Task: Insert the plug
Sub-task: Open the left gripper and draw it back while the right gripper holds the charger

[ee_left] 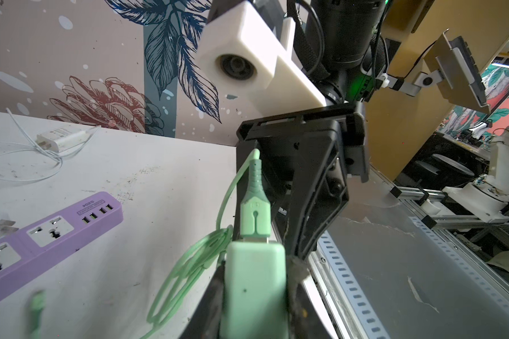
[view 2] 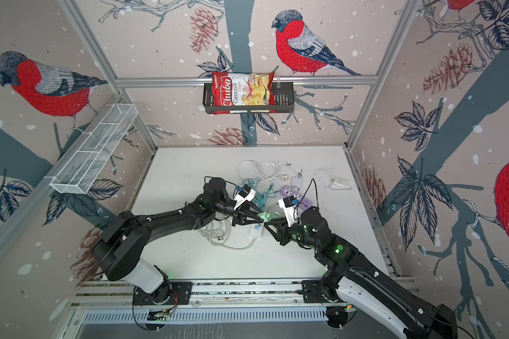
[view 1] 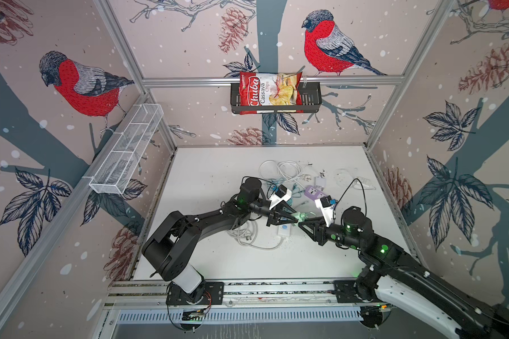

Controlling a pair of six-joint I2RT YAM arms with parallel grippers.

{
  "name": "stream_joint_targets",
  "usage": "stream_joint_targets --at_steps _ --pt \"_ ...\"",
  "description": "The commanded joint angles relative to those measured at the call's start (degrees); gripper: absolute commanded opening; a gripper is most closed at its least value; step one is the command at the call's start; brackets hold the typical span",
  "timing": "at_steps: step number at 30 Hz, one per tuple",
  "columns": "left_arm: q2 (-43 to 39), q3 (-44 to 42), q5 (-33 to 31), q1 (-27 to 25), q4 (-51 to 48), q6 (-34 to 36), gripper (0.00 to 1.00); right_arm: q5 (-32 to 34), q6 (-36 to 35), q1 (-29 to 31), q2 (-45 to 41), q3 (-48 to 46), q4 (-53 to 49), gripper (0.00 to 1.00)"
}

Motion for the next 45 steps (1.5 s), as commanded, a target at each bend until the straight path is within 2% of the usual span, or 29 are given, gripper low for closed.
stream_joint_targets --at_steps 1,6,19,34,45 --pt "-0.3 0.3 3.0 0.0 1.2 0.5 0.0 1.6 -1.6 0.1 -1.7 -0.2 4.4 0.35" --pt "-0.3 1.4 1.2 0.0 -3.4 3.6 0.0 0.4 -2.6 0.2 -2.6 -1.7 7.7 0.35" --pt "-2.0 1.5 -1.1 1.0 -6.8 6.5 0.0 -5.6 -9.1 1.0 5.6 0.1 16.3 0.32" --pt "-7.7 2.7 1.0 6.6 -18.7 13.7 0.0 -20.0 -21.3 3.1 21.4 10.6 19.5 0.32" --pt "-7.5 3.1 1.6 7.1 -21.3 15.4 0.0 -20.7 -24.8 4.6 22.8 13.4 20.3 0.32"
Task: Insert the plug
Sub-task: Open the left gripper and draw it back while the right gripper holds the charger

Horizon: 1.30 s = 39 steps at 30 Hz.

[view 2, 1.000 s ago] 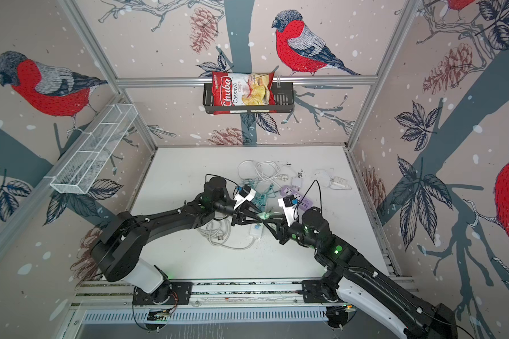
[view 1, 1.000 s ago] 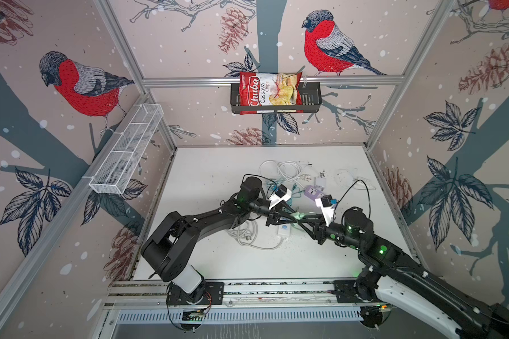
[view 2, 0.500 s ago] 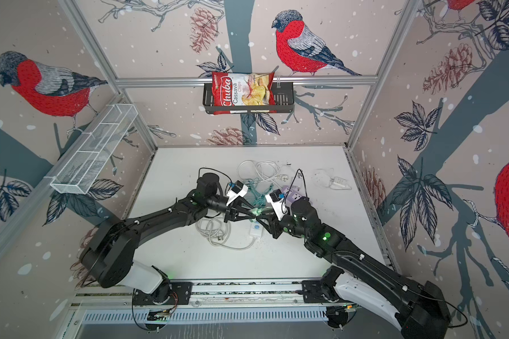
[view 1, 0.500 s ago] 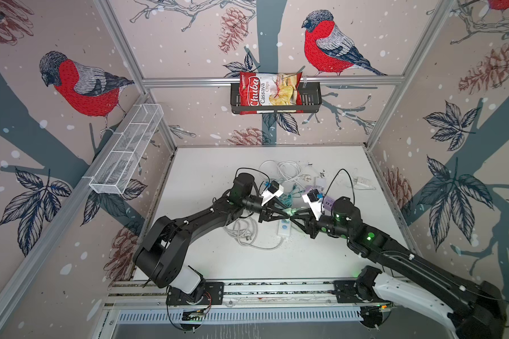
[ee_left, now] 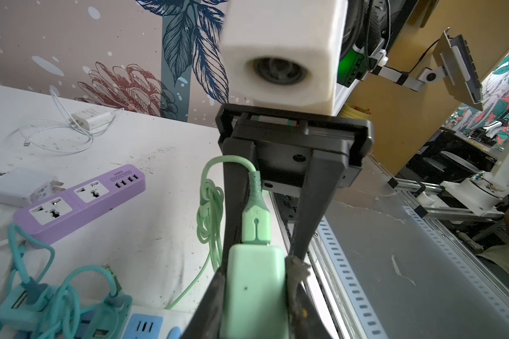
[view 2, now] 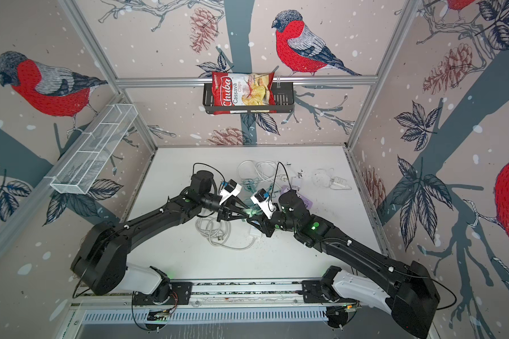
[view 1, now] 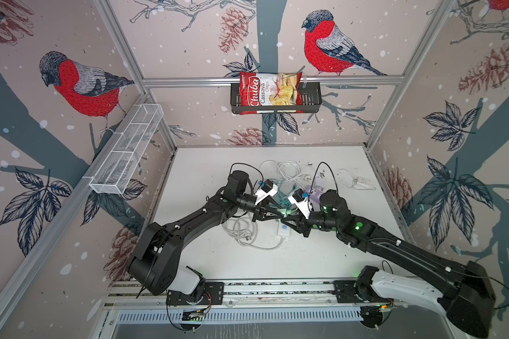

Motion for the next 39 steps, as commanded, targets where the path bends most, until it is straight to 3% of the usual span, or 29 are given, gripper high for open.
stream_joint_targets --at_steps 1,12,14,16,19,26,35,39 --pt "0.1 0.6 -2.2 -0.7 3.1 2.0 0.0 -11.7 -2.0 1.2 -0.2 1.4 14.4 0.32" --pt "-0.6 -0.5 -7.0 -0.6 2.0 3.8 0.0 -10.8 -0.9 0.5 1.5 2.9 14.7 0.13" --pt "-0.5 -0.4 -9.8 -0.5 1.4 3.8 0.19 -9.5 0.1 -0.1 2.8 3.7 14.1 0.1" --pt "-0.6 -0.3 -11.9 -0.5 0.7 4.4 0.32 -8.7 1.5 -1.0 4.0 4.3 13.3 0.09" --pt "-0.8 -0.7 -15.0 -0.5 0.5 5.0 0.4 -6.0 3.5 -2.3 5.4 4.8 11.5 0.08" --pt "-0.4 -1.2 -18.8 1.0 1.4 3.9 0.43 0.9 7.3 -5.7 6.1 4.9 6.3 0.07" --pt "-4.0 -4.5 -20.9 4.4 5.6 0.6 0.43 2.4 9.1 -8.0 5.9 4.9 3.5 0.05" --pt "-8.1 -8.3 -27.2 6.9 10.7 -5.3 0.44 5.8 12.3 -8.0 5.0 6.5 -2.7 0.04"
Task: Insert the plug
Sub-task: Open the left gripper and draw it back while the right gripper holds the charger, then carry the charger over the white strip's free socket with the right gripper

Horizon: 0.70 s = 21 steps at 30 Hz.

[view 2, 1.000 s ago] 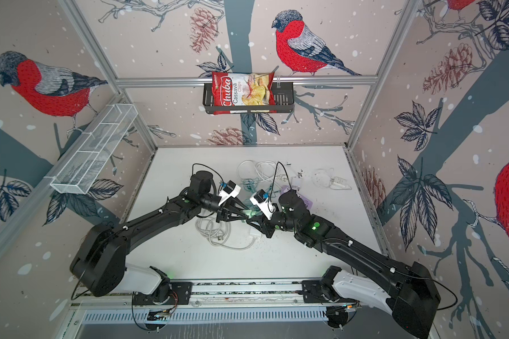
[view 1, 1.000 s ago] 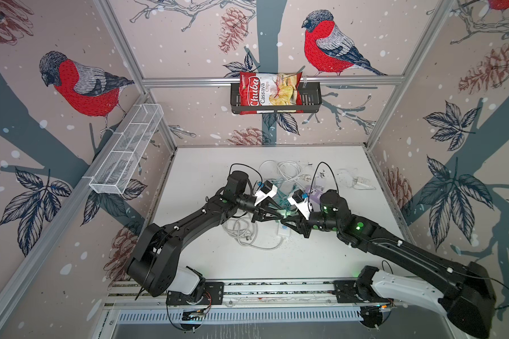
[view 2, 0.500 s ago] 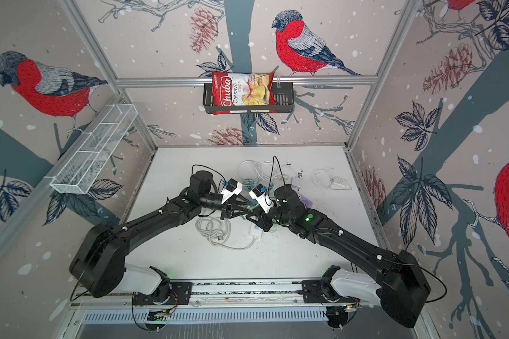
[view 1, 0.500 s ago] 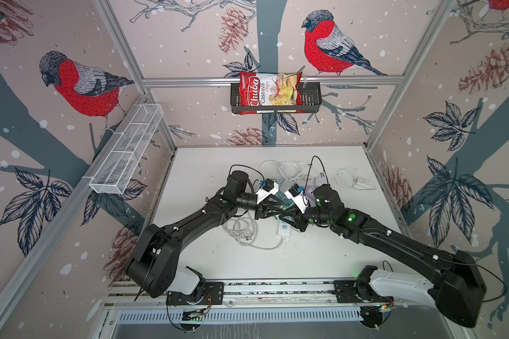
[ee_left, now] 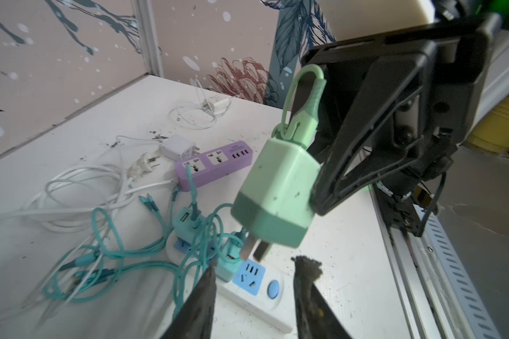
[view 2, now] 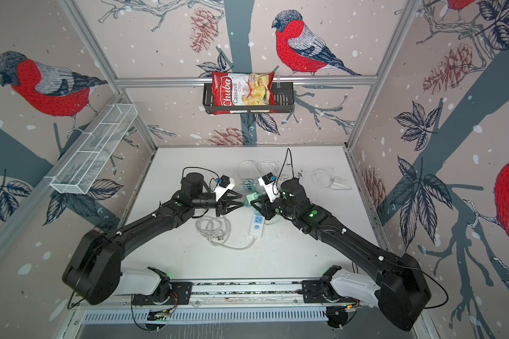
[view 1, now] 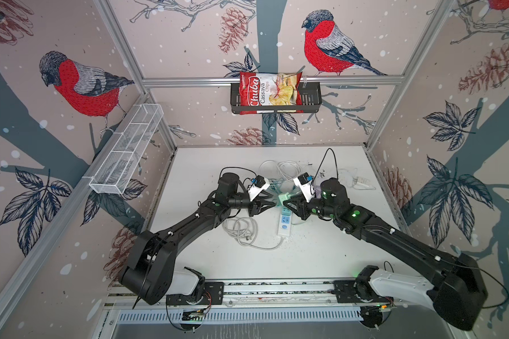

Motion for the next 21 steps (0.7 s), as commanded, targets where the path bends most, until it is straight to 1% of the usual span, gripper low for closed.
stream_joint_targets --at_steps 1,2,3,6,11,12,13,15,17,21 --pt "-3.4 -2.9 -8.0 1.2 6.4 -6.3 0.44 3.6 3.9 0.1 -1.3 1.2 -4.8 0.04" --pt "-4.5 -4.2 -11.5 1.3 7.3 -7.8 0.45 4.4 5.3 0.0 -1.7 1.5 -7.3 0.04" --pt "-5.3 -5.2 -13.1 1.3 7.8 -8.9 0.46 4.8 6.4 0.0 -2.1 1.5 -9.4 0.04" --pt "-7.5 -9.0 -16.4 1.2 9.9 -11.9 0.46 7.4 10.0 0.4 -3.9 0.8 -15.4 0.04" --pt "-9.9 -15.2 -24.1 0.1 14.9 -16.8 0.45 10.7 17.6 1.9 -7.1 -1.7 -20.7 0.04" --pt "-10.1 -16.5 -24.7 -0.7 16.1 -17.2 0.44 11.8 19.4 2.7 -7.0 -1.8 -21.7 0.04" --pt "-10.2 -17.5 -26.2 -1.6 17.1 -17.5 0.44 13.3 21.0 3.6 -6.8 -1.6 -22.7 0.04" --pt "-9.8 -18.1 -32.9 -5.0 16.8 -17.8 0.44 17.0 24.7 5.8 -5.1 -0.8 -25.2 0.05" --pt "-8.5 -18.0 -36.4 -7.4 16.3 -18.2 0.43 19.7 27.5 7.2 -3.0 0.4 -26.7 0.05" --pt "-5.4 -19.5 -38.5 -8.7 20.0 -21.8 0.4 22.6 32.7 10.0 3.1 2.9 -27.2 0.05"
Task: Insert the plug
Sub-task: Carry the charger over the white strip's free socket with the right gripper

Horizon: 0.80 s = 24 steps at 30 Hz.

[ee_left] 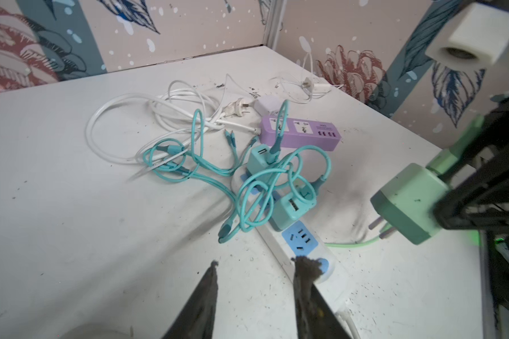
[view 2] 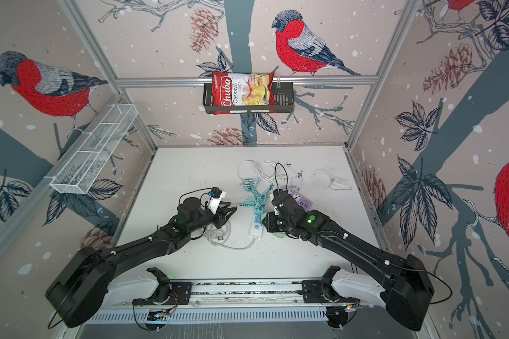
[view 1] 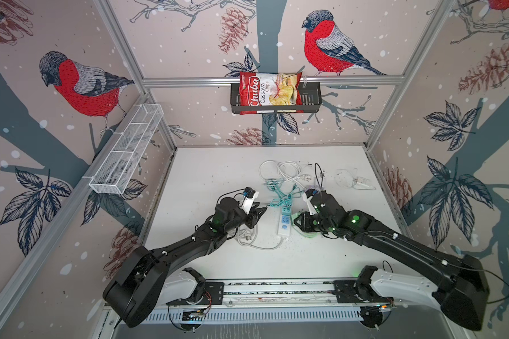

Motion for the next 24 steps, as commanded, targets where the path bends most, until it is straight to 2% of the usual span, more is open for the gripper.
stream_joint_targets --at_steps 1,5,10,13,24 --pt "1.7 -1.6 -4.5 -0.7 7.0 -4.0 0.39 5.2 7.3 1.8 4.5 2.4 -2.0 0.05" --pt "2.1 -4.3 -5.5 -1.2 10.9 -5.2 0.39 7.2 10.1 4.0 11.2 5.6 -1.9 0.05" --pt "-0.9 -6.7 -9.1 -1.5 9.9 -4.1 0.39 11.5 12.4 5.0 16.8 11.0 -5.7 0.05" --pt "-2.9 -8.2 -11.2 -1.4 10.3 -3.6 0.39 11.7 13.0 5.4 19.3 12.6 -6.4 0.06" --pt "-4.4 -8.2 -11.7 -1.4 8.7 -1.4 0.4 16.0 14.3 5.9 26.0 17.7 -11.3 0.06"
